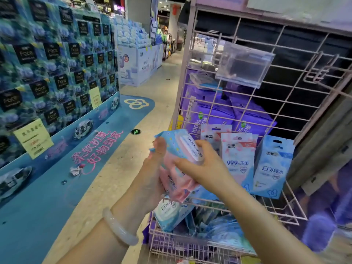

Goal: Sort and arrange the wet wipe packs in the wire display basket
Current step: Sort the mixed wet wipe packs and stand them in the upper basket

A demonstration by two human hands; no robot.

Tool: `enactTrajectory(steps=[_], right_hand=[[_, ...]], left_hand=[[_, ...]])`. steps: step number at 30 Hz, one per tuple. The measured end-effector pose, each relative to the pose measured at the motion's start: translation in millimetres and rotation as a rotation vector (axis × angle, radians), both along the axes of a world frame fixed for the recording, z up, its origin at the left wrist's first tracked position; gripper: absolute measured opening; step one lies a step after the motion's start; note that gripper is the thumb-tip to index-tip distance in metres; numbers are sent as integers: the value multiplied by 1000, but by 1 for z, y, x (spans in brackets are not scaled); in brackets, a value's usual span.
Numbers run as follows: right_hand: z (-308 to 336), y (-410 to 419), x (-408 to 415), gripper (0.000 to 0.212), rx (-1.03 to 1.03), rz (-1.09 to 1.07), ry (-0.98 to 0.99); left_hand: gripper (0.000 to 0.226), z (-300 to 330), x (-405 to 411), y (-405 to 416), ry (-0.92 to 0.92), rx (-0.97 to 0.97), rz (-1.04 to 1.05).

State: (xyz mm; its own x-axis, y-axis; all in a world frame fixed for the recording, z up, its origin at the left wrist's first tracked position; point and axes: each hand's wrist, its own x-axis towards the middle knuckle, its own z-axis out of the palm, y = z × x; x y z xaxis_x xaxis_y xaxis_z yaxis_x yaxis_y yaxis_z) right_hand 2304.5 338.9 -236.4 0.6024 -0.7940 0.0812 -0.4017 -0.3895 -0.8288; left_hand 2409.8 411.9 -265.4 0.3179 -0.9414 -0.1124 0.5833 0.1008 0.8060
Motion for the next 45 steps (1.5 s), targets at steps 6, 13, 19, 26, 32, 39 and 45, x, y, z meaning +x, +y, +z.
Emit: enactTrajectory(steps=[6, 13, 19, 26, 32, 39, 45], right_hand=[[26, -5, -6, 63, 116, 388, -59], [5, -27, -5, 56, 347, 317, -98], [-28, -20, 20, 45, 257, 209, -166], [-38, -44, 6, 47, 372, 114, 61], [-34, -40, 16, 32, 423, 77, 13], [-7, -18, 11, 15, 332, 104, -336], [-13, 40, 0, 23, 130, 280, -365]], left_hand=[[44, -2, 4, -2, 239, -63, 77], [12, -11, 25, 1, 163, 70, 203], [18, -11, 15, -10, 175, 204, 174], [20, -17, 34, -4, 245, 180, 180], [23, -18, 40, -1, 258, 91, 120], [30, -8, 29, 14, 202, -112, 18], [74, -21, 49, 67, 333, -201, 35]])
